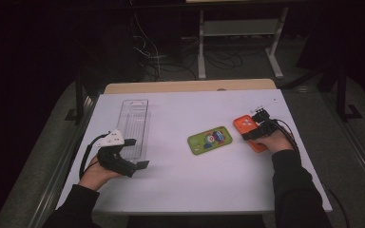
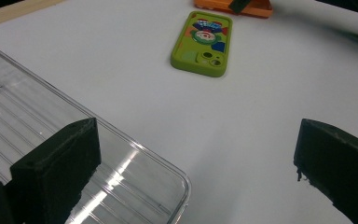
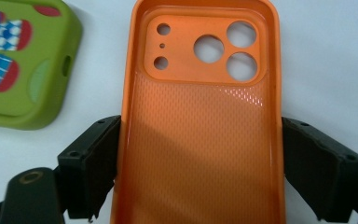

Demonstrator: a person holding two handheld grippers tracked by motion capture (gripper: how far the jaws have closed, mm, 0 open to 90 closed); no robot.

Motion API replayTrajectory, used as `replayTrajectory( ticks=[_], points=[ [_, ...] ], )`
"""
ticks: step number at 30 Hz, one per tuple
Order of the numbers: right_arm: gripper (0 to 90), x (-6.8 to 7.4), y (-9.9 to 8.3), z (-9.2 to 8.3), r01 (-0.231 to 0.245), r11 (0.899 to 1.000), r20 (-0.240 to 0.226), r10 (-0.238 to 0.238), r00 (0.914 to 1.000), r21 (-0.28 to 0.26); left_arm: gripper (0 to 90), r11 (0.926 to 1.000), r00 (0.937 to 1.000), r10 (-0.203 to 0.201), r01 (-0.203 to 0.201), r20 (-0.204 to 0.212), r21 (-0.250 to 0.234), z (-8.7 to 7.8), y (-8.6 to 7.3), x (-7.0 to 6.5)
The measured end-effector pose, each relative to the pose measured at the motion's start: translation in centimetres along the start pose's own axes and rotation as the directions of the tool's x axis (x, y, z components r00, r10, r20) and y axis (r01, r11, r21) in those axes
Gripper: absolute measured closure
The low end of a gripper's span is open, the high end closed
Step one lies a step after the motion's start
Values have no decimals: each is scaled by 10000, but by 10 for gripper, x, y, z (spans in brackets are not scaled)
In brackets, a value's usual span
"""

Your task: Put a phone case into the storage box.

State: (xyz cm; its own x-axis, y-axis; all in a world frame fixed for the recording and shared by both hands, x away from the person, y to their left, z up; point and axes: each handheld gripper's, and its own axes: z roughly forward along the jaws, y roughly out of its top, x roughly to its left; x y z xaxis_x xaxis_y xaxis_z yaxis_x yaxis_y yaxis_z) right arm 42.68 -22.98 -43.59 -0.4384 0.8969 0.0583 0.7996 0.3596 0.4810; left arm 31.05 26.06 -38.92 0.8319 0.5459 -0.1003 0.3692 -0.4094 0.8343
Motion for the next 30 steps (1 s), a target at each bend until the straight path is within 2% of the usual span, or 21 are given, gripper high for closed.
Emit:
replayTrajectory(
  ticks=[1,2,3,6,8,12,14,17,18,23,26,30],
  points=[
    [153,0,3,-5,207,9998,-58,-207,9998,-5,1,10000,10000,13,-13,-35,-5,-2,4,1],
    [153,0,3,-5,207,9998,-58,-207,9998,-5,1,10000,10000,13,-13,-35,-5,-2,4,1],
    [153,1,6,-12,425,9990,-232,-429,9988,-163,1,10000,10000,-7,7,-52,-79,-3,6,1],
    [153,2,8,-18,520,9982,-453,-533,9976,-305,1,10000,10000,33,-33,7,-90,-5,15,3],
    [153,5,14,-23,811,9960,-552,-830,9950,-362,1,9994,9993,332,-333,162,68,-5,25,4],
    [153,11,21,-29,1176,9922,-710,-1203,9902,-410,1,9988,9986,455,-459,272,159,-3,34,4],
    [153,12,23,-31,1204,9918,-733,-1233,9897,-434,1,9986,9981,503,-508,346,126,-1,39,4],
    [153,20,24,-34,1431,9885,-872,-1469,9853,-488,1,9986,9973,524,-525,512,0,5,48,4],
    [153,21,24,-34,1584,9860,-919,-1627,9824,-522,1,9977,9959,679,-681,599,14,10,54,4],
    [153,30,23,-36,1835,9820,-1171,-1876,9752,-448,1,9968,9922,794,-790,956,-83,25,67,2],
    [153,33,23,-38,1944,9797,-1274,-1991,9717,-481,1,9960,9894,876,-888,1159,54,35,72,0],
    [153,38,21,-42,2289,9721,-1407,-2340,9620,-515,1,9950,9863,972,-995,1334,106,44,77,-2]
  ],
)
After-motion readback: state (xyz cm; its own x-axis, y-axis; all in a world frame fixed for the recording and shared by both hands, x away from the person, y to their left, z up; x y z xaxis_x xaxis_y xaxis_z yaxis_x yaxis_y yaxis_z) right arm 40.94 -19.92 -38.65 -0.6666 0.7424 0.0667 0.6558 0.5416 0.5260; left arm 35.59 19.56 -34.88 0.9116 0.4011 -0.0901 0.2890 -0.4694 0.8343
